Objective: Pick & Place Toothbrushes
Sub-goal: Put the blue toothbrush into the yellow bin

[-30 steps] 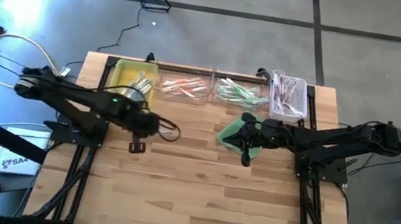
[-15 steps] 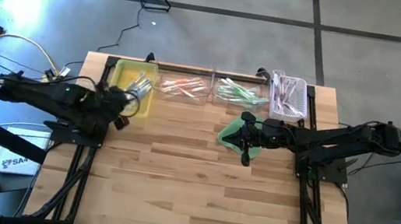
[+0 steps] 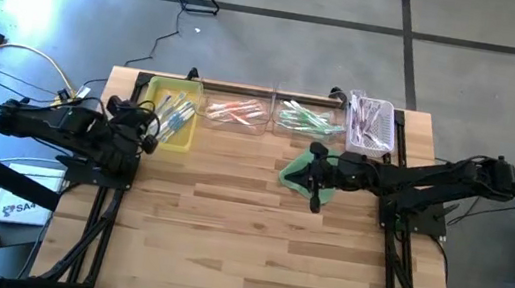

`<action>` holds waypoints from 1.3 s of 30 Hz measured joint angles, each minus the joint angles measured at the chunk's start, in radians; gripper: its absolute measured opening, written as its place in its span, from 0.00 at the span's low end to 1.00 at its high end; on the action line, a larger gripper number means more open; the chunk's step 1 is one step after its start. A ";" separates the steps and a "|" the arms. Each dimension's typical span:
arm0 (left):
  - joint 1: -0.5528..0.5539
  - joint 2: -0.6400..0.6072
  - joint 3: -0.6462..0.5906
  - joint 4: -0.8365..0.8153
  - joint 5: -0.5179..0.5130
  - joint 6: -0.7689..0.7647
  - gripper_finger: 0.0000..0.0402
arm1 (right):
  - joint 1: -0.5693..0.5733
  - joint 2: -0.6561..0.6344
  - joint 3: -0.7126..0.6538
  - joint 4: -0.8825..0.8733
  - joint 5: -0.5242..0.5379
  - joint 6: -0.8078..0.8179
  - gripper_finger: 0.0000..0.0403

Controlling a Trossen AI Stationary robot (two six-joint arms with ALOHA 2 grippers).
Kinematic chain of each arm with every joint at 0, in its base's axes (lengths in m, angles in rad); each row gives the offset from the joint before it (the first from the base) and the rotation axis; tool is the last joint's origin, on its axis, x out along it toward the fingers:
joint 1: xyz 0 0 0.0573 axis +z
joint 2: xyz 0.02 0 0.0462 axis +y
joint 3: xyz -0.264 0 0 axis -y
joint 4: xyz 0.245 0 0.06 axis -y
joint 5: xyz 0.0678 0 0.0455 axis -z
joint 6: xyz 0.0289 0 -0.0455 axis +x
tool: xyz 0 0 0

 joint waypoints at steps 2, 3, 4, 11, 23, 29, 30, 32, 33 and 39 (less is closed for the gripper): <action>0.000 0.002 0.000 -0.004 -0.011 -0.033 0.02 | -0.003 0.000 0.000 0.012 0.000 -0.005 0.00; 0.000 0.003 -0.002 -0.004 -0.012 -0.045 0.02 | -0.006 0.000 0.000 0.021 0.000 -0.005 0.00; 0.000 0.006 -0.012 0.006 -0.012 -0.055 0.02 | -0.010 0.000 0.000 0.032 -0.001 -0.005 0.00; 0.000 0.052 -0.159 0.198 -0.007 -0.077 0.02 | -0.047 0.000 0.000 0.064 -0.007 -0.034 0.00; 0.160 0.045 -0.200 0.187 -0.005 -0.081 0.02 | -0.115 0.000 0.000 0.148 -0.113 -0.054 0.00; 0.339 0.054 -0.199 0.413 0.123 0.204 0.02 | -0.126 0.000 0.000 0.174 -0.127 -0.057 0.00; 0.371 0.055 -0.199 0.449 0.140 0.258 0.02 | -0.128 0.000 0.000 0.174 -0.130 -0.057 0.00; 0.435 0.055 -0.199 0.489 0.178 0.326 0.02 | -0.128 0.000 0.000 0.174 -0.129 -0.056 0.00; 0.467 0.055 -0.199 0.492 0.194 0.343 0.02 | -0.128 0.000 0.000 0.174 -0.129 -0.053 0.00; 0.657 0.068 -0.199 0.474 0.339 0.394 0.02 | -0.128 0.000 0.000 0.174 -0.133 -0.052 0.00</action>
